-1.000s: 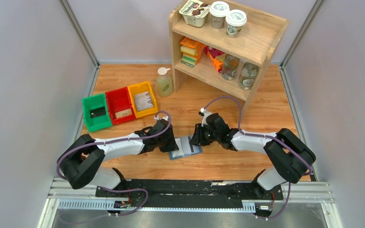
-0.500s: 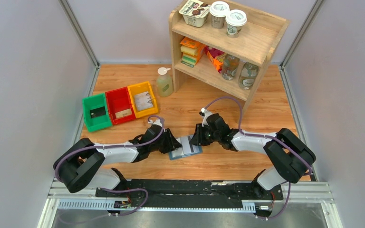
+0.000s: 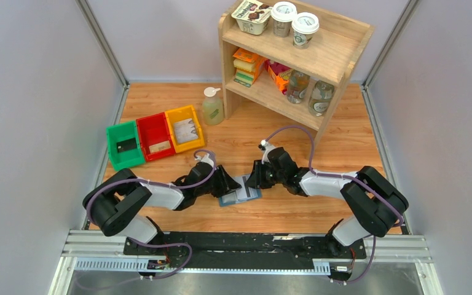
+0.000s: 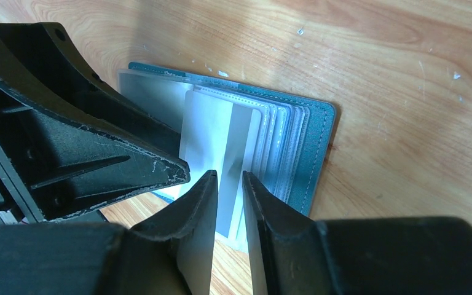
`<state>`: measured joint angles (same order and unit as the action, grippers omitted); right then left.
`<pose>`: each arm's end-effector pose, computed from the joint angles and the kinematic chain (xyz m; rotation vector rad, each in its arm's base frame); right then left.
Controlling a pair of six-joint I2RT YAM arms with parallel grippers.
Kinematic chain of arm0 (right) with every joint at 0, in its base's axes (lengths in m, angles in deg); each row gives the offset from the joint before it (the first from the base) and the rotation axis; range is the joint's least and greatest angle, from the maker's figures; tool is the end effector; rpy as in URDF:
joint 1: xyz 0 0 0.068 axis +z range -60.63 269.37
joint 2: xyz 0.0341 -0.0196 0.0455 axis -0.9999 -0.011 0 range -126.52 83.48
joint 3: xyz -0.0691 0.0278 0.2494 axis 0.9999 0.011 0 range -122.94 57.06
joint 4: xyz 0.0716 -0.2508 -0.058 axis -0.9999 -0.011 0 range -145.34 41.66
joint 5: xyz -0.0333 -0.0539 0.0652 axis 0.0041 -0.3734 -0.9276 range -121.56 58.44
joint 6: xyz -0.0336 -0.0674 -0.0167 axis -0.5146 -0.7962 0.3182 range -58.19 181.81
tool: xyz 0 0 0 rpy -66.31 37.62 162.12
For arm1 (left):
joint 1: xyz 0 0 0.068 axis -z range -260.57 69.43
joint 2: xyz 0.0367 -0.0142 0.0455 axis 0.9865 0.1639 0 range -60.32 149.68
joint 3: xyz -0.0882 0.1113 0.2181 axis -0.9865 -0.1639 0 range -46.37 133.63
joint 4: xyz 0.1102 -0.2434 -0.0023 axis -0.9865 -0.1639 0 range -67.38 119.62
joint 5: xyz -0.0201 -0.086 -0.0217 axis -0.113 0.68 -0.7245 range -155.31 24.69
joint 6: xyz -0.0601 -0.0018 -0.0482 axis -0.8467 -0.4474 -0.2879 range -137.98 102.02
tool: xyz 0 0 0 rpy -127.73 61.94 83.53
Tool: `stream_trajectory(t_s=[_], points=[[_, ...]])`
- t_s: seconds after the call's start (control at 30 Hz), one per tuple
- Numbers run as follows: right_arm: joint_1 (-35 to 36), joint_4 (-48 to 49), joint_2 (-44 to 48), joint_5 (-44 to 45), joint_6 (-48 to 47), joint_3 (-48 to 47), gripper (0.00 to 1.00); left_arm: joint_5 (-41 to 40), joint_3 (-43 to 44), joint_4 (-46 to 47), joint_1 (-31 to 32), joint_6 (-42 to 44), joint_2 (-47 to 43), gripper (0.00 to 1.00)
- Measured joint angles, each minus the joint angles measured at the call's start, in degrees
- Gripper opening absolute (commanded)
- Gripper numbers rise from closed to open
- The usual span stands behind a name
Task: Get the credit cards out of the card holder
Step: Remove the credit card from the card holder.
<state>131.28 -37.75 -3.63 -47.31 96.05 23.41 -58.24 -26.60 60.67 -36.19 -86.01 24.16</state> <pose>0.2154 0.2174 0.1048 -0.3168 2.4766 0.9419 0.1896 -0.1969 0.0848 -0.4206 2.4023 -1.1684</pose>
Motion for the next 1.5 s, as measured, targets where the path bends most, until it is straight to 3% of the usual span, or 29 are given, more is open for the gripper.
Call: stream_trajectory(t_s=[0.6,1.2,1.5], points=[[-1.0,2.2,0.0,-1.4,1.3,1.0,0.29,0.8,-4.4,10.1,-0.3,-1.8,-2.1,0.24],[-1.9,3.9,-1.2,-2.4,2.3,1.0,0.28,2.1,-4.5,17.5,-0.7,-2.7,3.6,0.22],[-2.0,7.2,-3.0,-4.2,3.1,1.5,0.26,1.6,-7.5,18.3,-0.7,-3.8,0.6,0.18]])
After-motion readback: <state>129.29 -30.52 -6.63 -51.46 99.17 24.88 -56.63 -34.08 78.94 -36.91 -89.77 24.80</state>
